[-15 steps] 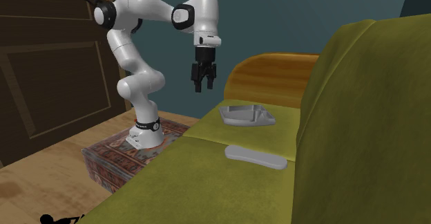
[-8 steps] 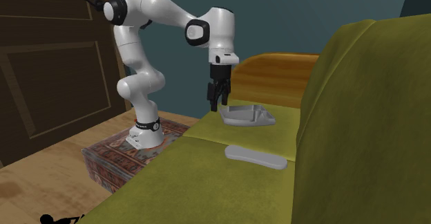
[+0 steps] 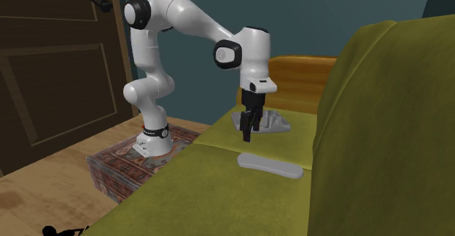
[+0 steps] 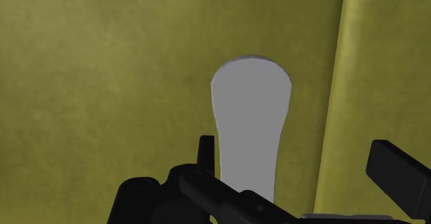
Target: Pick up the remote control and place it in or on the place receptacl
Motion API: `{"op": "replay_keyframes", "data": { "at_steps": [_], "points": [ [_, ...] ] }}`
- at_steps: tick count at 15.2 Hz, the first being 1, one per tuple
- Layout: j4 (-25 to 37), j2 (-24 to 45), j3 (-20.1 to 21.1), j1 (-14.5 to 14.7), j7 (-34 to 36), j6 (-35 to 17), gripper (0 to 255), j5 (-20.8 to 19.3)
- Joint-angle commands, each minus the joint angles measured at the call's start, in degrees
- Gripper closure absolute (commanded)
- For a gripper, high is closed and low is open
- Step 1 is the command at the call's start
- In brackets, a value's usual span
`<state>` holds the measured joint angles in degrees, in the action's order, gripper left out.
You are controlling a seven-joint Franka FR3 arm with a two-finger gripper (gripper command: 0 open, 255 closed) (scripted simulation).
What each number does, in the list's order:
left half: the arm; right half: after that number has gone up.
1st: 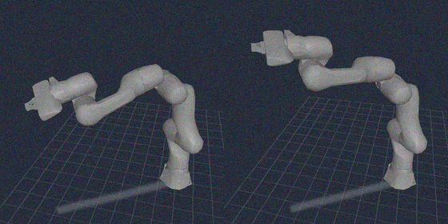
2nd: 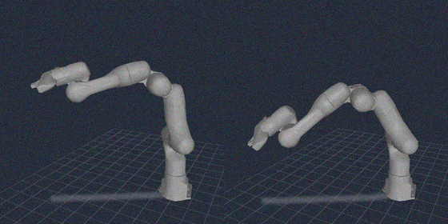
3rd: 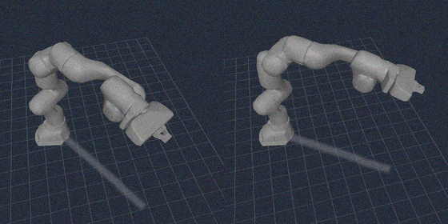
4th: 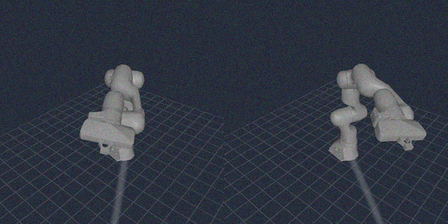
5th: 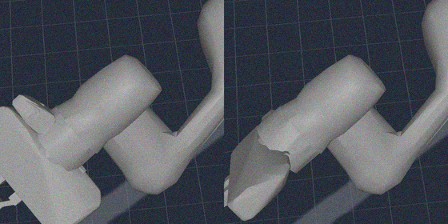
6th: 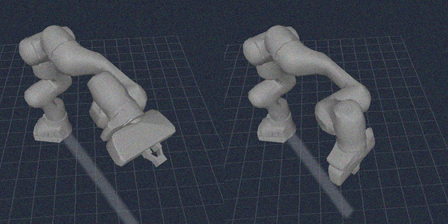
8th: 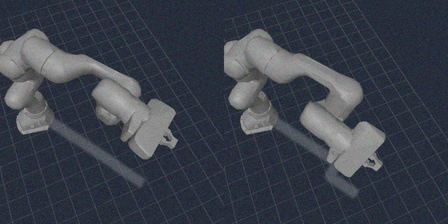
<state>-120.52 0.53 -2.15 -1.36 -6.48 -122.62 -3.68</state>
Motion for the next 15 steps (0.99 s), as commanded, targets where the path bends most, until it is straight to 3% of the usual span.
{"op": "replay_keyframes", "data": {
  "at_steps": [1, 5, 15],
  "points": [
    [3.6, 4.68, -0.13, -0.15, -0.67, -1.02, 0, 0.94],
    [11.52, 13.84, -0.18, -0.83, -2.31, -2.06, 0, 2.86],
    [9.89, 17.21, -0.12, -1.0, -2.43, -7.06, 0, 3.02]
  ]
}}
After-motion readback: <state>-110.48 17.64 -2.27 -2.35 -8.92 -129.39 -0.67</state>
